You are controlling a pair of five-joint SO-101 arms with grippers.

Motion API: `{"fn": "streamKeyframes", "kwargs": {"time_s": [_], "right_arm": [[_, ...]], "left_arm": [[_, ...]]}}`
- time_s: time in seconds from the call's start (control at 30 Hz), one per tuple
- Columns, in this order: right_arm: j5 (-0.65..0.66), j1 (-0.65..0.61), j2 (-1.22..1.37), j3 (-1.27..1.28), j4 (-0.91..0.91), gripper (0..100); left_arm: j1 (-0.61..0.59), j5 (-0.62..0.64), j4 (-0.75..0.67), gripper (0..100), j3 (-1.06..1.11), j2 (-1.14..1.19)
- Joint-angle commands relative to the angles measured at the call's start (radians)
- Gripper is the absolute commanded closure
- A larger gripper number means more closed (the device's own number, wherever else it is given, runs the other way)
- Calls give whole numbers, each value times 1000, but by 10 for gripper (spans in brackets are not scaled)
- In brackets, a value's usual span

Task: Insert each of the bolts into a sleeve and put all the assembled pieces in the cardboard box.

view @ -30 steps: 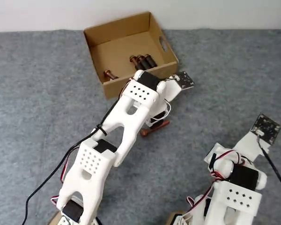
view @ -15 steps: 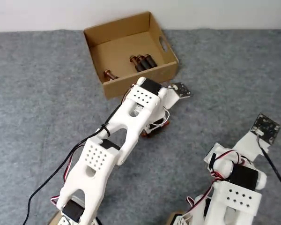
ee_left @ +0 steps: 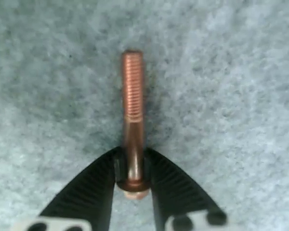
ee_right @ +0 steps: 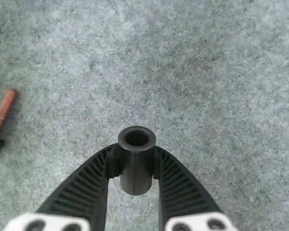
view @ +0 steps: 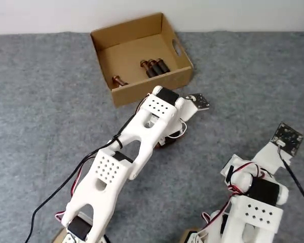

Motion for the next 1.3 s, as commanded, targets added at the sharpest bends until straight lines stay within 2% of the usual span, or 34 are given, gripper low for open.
{"fn": "streamKeyframes", "kwargs": {"time_s": [0.0,0.3,0.43,0.5,0.6,0.67,0.9,1.03,1.17,1.2,1.27], "right_arm": [[14,-5,-15,-11,-13,991],[14,-7,-15,-11,-13,991],[14,-7,-15,-11,-13,991],[14,-7,-15,-11,-13,991],[14,-7,-15,-11,-13,991],[14,-7,-15,-11,-13,991],[14,-7,-15,-11,-13,991],[14,-7,-15,-11,-13,991],[14,-7,-15,-9,-13,991],[14,-7,-15,-9,-13,991],[14,-7,-15,-9,-13,991]], "left_arm": [[5,112,21,996,-50,-51],[21,265,14,996,265,-391],[15,394,0,996,348,-539],[15,526,0,996,364,-591],[-20,829,2,996,377,-634],[-55,980,2,996,394,-635],[-158,1263,17,996,501,-615],[-183,1522,17,996,553,-615],[-212,1866,17,996,559,-605],[-221,1921,17,996,562,-603],[-241,1952,17,996,564,-603]]}}
